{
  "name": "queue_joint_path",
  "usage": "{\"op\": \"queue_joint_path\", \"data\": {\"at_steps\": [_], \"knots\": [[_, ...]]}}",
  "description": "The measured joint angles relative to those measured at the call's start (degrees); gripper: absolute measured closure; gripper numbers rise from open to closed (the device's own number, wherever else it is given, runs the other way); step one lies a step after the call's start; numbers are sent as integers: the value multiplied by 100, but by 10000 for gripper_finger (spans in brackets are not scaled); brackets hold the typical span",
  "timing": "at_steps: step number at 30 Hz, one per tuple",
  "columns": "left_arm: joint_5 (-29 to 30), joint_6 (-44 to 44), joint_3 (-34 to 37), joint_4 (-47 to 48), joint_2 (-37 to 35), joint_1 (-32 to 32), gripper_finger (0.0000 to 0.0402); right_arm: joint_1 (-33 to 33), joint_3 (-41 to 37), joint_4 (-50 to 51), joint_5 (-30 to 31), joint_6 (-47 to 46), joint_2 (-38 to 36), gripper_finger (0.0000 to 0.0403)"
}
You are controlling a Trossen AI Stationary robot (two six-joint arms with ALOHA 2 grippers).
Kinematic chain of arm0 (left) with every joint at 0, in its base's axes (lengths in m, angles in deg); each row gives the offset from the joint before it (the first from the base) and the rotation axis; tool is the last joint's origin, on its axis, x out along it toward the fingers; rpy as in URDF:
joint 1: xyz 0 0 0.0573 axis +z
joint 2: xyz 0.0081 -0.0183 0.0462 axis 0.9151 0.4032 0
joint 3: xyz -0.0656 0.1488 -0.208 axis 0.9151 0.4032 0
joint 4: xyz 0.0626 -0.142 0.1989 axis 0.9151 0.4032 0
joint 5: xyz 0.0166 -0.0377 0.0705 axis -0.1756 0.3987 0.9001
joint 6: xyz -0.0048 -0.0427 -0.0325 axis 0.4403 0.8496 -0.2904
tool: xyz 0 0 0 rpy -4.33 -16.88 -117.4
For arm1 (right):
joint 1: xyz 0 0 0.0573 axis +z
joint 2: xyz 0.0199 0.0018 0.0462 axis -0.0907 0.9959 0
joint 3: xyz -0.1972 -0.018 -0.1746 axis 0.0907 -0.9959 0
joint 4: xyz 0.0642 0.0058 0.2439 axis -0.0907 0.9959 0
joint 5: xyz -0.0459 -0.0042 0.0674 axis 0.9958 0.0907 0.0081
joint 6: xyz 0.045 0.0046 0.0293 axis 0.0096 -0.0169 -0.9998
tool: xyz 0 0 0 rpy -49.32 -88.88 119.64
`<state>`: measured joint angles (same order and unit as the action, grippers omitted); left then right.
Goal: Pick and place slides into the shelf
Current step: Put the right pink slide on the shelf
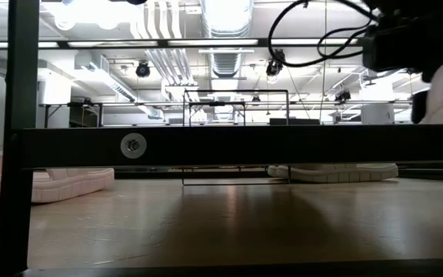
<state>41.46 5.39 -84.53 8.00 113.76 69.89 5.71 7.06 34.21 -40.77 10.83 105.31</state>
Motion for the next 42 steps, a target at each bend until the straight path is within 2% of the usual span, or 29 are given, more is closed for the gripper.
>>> {"op": "queue_joint_path", "data": {"at_steps": [7, 10, 20, 31, 42], "knots": [[0, 0, 0, -1, 0, 2, 402, -434, 0, -36, 27, 178, -39, 395], [0, 0, 0, 0, 0, 2, 402, -576, 0, -217, 254, 156, -39, 395], [2, 2, 0, -2, 0, 2, 402, -685, 0, -1788, 1392, -328, -9, 395], [4, 0, 0, -12, 60, 2, 402, -626, 10, -2121, 2545, -997, -9, 395], [4, -58, 0, -2, 81, 5, 402, -118, 63, -2426, 3774, -1504, -9, 395]]}}
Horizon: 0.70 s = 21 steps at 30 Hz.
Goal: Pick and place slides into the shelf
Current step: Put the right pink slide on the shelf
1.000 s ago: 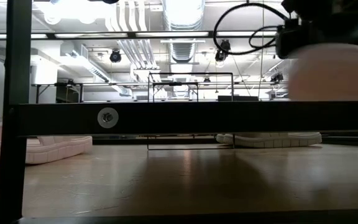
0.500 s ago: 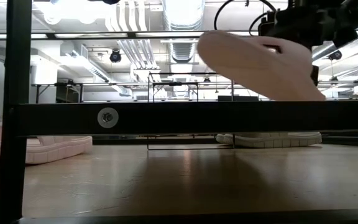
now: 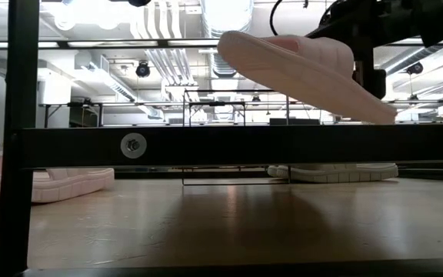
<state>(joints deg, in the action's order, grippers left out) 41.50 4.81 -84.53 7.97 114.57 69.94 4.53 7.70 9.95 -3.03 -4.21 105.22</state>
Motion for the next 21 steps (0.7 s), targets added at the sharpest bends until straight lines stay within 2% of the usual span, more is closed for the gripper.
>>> {"op": "queue_joint_path", "data": {"at_steps": [14, 21], "knots": [[-7, -90, 0, 4, -11, 3, 402, 835, 8, -5, 1528, -889, 15, 395], [-11, -90, 0, 7, -11, 3, 402, 1083, 259, 95, 2031, -885, 15, 395]]}}
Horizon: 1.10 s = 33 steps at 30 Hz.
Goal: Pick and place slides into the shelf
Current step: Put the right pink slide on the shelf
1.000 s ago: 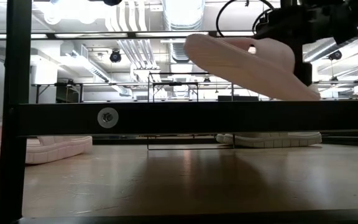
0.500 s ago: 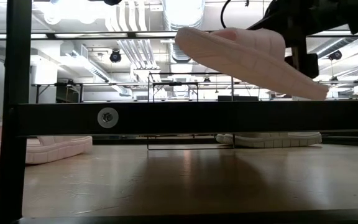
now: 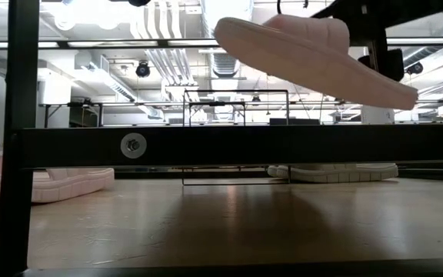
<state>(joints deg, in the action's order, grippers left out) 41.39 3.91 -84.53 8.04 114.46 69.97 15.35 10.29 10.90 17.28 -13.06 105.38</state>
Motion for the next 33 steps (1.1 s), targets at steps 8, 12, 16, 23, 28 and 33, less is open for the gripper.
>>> {"op": "queue_joint_path", "data": {"at_steps": [8, 12, 16, 23, 28, 33], "knots": [[-2, 0, 0, 2, -2, 0, 402, 203, 146, 324, 255, -64, 2, 394], [-4, -1, 0, 3, -3, 0, 402, 395, 145, 338, 494, -187, 0, 394], [-4, -2, 0, 4, -4, 0, 402, 627, 148, 245, 801, -296, 94, 394], [-9, -39, 0, 28, -4, 0, 402, 879, 617, 260, 762, -585, 1098, 394], [-25, -39, 0, 94, -4, 0, 402, 880, 1250, 198, 592, -506, 1825, 394], [-66, -12, 0, 114, -4, 0, 402, 882, 1719, 185, 440, -434, 2225, 394]]}}
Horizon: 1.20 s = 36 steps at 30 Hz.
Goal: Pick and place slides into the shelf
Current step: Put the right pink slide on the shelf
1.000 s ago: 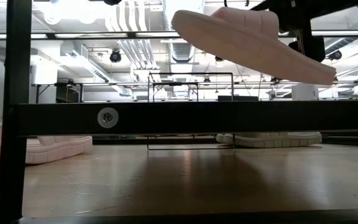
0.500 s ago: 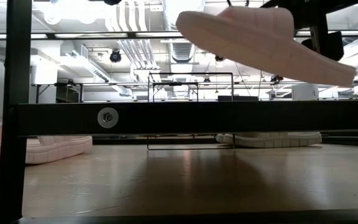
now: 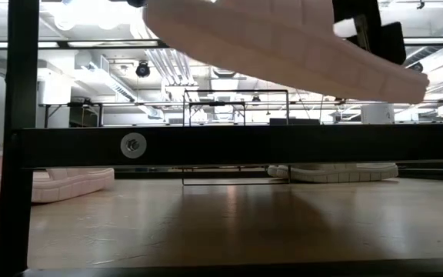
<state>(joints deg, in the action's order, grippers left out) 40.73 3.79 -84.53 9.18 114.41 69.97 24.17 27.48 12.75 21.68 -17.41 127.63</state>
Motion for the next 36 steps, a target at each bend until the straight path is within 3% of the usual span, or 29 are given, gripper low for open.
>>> {"op": "queue_joint_path", "data": {"at_steps": [18, 26, 36], "knots": [[-47, 7, 0, 9, -2, 0, 402, 242, 1106, 114, 41, -512, 856, 394], [-137, -32, 0, 44, -13, -4, 402, 391, 1069, 113, 445, -1036, 866, 394], [-158, -167, 0, 42, -34, 0, 402, 425, 1110, 100, 506, -1586, 893, 394]]}}
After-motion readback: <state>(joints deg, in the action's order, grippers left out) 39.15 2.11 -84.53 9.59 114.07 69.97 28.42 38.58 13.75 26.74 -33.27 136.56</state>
